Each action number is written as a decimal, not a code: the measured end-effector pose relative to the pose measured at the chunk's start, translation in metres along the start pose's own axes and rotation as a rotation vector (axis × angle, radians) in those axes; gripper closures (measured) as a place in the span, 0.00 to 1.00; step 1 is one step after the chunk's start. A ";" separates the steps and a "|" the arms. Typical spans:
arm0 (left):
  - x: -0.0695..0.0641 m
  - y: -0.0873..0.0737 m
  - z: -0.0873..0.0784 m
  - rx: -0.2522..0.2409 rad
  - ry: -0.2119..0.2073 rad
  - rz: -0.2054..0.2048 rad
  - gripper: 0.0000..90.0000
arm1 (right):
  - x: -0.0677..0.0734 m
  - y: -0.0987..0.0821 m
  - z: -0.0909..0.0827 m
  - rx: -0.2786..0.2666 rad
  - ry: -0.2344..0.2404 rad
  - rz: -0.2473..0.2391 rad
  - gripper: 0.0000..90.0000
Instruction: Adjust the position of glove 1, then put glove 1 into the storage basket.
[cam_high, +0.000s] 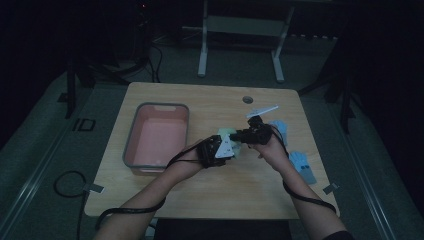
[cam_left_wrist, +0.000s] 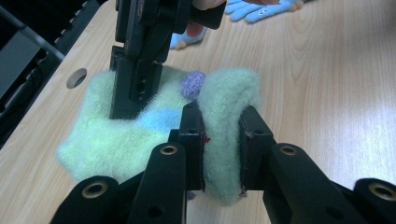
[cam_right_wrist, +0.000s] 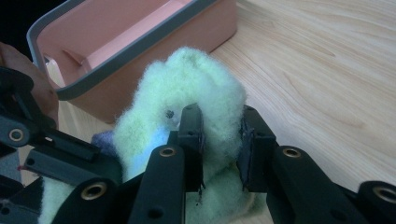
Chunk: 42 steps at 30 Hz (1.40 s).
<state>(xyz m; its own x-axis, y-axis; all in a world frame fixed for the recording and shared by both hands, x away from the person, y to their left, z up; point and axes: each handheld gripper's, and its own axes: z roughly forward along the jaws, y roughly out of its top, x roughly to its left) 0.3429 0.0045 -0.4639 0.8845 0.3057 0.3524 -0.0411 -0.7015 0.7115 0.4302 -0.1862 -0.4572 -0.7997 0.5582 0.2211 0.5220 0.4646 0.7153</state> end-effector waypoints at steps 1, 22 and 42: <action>0.000 0.000 0.000 0.000 0.000 0.000 0.84 | 0.000 0.000 0.000 0.000 0.000 0.000 0.82; 0.026 -0.026 -0.052 0.063 0.046 -0.007 0.84 | 0.033 0.054 0.033 -0.016 0.058 -0.071 0.82; 0.046 -0.076 -0.093 0.151 0.095 -0.048 0.84 | 0.066 0.093 0.089 -0.012 0.106 -0.106 0.82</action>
<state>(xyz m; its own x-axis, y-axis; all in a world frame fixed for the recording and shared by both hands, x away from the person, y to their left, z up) 0.3439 0.1315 -0.4450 0.8359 0.3952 0.3810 0.0765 -0.7711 0.6321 0.4519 -0.0451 -0.4349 -0.8773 0.4303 0.2127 0.4303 0.5085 0.7459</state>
